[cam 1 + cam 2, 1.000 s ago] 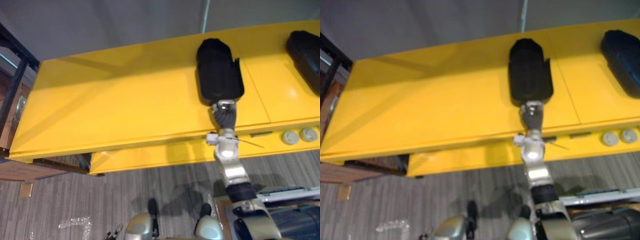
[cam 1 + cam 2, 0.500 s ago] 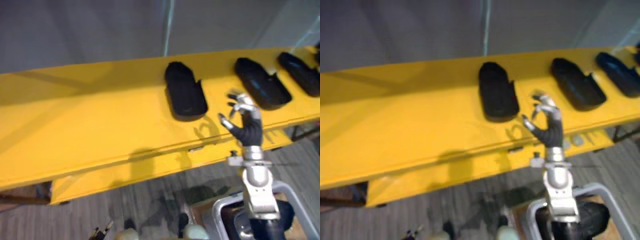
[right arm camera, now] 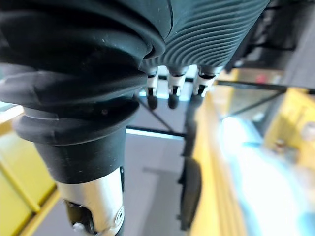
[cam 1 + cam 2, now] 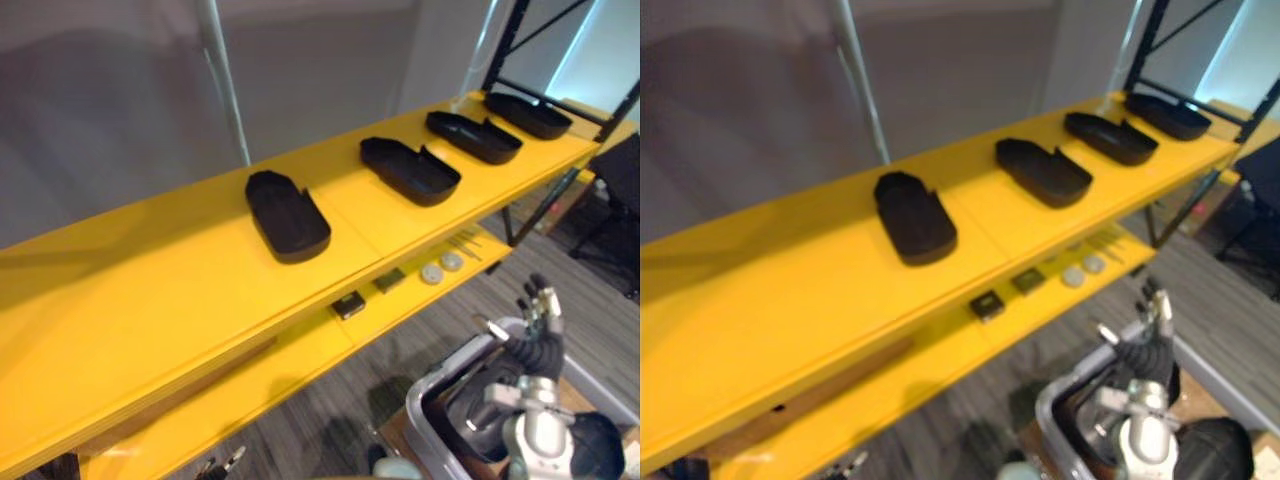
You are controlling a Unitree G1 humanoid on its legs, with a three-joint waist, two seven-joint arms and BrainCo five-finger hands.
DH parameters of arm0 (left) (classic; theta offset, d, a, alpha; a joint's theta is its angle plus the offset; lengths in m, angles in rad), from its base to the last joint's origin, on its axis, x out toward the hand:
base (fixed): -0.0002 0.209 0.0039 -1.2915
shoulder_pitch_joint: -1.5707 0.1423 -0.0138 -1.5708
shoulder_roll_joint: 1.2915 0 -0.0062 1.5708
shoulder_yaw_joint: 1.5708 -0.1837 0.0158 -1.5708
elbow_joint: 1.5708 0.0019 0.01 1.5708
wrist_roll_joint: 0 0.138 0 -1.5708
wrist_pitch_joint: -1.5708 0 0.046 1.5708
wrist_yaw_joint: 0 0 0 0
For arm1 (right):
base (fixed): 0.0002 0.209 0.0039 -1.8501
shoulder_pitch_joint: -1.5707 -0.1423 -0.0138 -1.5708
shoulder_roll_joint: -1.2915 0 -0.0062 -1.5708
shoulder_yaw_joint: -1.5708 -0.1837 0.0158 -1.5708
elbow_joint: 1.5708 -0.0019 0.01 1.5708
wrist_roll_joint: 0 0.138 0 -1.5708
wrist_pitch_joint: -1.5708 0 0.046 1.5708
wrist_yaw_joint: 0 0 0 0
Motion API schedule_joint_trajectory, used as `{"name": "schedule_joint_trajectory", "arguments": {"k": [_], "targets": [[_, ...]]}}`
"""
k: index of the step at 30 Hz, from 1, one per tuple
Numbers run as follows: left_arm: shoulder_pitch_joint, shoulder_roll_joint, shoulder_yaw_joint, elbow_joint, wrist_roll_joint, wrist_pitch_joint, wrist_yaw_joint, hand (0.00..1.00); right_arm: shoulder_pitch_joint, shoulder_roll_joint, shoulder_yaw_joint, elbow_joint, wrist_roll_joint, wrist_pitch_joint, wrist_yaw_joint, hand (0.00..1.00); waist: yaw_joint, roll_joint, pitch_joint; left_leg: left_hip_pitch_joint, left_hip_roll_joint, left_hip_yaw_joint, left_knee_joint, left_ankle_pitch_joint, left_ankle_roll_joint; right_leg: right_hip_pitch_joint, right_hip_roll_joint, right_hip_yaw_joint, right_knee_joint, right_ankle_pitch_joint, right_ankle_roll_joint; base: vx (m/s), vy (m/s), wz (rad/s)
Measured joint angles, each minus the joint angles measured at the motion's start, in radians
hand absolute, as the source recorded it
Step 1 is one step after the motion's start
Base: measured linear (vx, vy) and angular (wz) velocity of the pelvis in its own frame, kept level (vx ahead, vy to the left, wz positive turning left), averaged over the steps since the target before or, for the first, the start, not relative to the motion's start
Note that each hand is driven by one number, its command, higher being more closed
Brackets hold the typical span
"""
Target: Walk over and take plastic housings, then place them on the shelf
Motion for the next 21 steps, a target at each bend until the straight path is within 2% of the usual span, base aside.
{"name": "schedule_joint_trajectory", "arguments": {"k": [2,8,11,13,16,19,21], "targets": [[0.001,0.004,-0.027,0.0,0.006,0.004,-0.001,0.0,-0.002,0.005,0.033,0.032,0.0,-0.024,-0.016,0.0,0.003,0.003,-0.015,0.0,0.002,0.012,-0.002,-0.001,-0.002,-0.001,0.005,0.009,-0.015,0.009,-0.002,-0.02,-0.039,-0.13],[-0.017,0.008,-0.039,0.0,0.092,0.044,-0.004,0.0,-0.024,0.011,0.082,0.057,-0.002,-0.026,-0.067,0.0,0.003,0.012,-0.028,0.003,0.013,0.069,-0.001,-0.009,-0.015,-0.025,0.03,0.06,-0.039,0.031,-0.008,0.01,-0.041,-0.26],[-0.031,0.025,-0.082,0.004,0.168,0.08,-0.009,0.0,-0.022,0.011,0.082,0.056,-0.002,-0.025,-0.092,0.0,-0.02,0.013,-0.028,0.018,0.023,0.093,0.001,-0.017,-0.027,-0.024,0.046,0.08,-0.043,0.034,-0.01,0.01,-0.045,-0.24],[-0.043,0.037,-0.113,0.012,0.235,0.124,-0.033,0.0,-0.02,0.01,0.092,0.056,-0.002,-0.025,-0.112,0.0,-0.041,0.013,-0.029,0.02,0.03,0.118,0.008,-0.024,-0.037,-0.034,0.056,0.095,-0.043,0.035,-0.011,-0.01,-0.055,-0.3],[-0.055,0.041,-0.116,0.024,0.242,0.159,-0.051,0.0,-0.022,0.01,0.119,0.049,-0.002,-0.026,-0.113,0.0,-0.055,0.02,-0.027,0.018,0.04,0.167,0.028,-0.038,-0.049,-0.059,0.074,0.142,-0.042,0.041,-0.017,-0.01,-0.047,-0.48],[-0.056,0.041,-0.116,0.045,0.237,0.165,-0.055,0.0,-0.022,0.008,0.143,0.045,-0.007,-0.036,-0.103,0.0,-0.065,0.04,-0.015,0.013,0.072,0.215,0.118,-0.081,-0.056,-0.084,0.103,0.206,-0.028,0.042,-0.02,-0.02,-0.069,-0.71],[-0.056,0.041,-0.115,0.061,0.222,0.156,-0.063,0.0,-0.025,0.002,0.145,0.041,-0.023,-0.045,-0.084,0.0,-0.076,0.043,-0.013,-0.014,0.089,0.192,0.21,-0.094,-0.036,-0.093,0.11,0.235,-0.019,0.041,-0.023,0.0,-0.115,-0.56]]}}
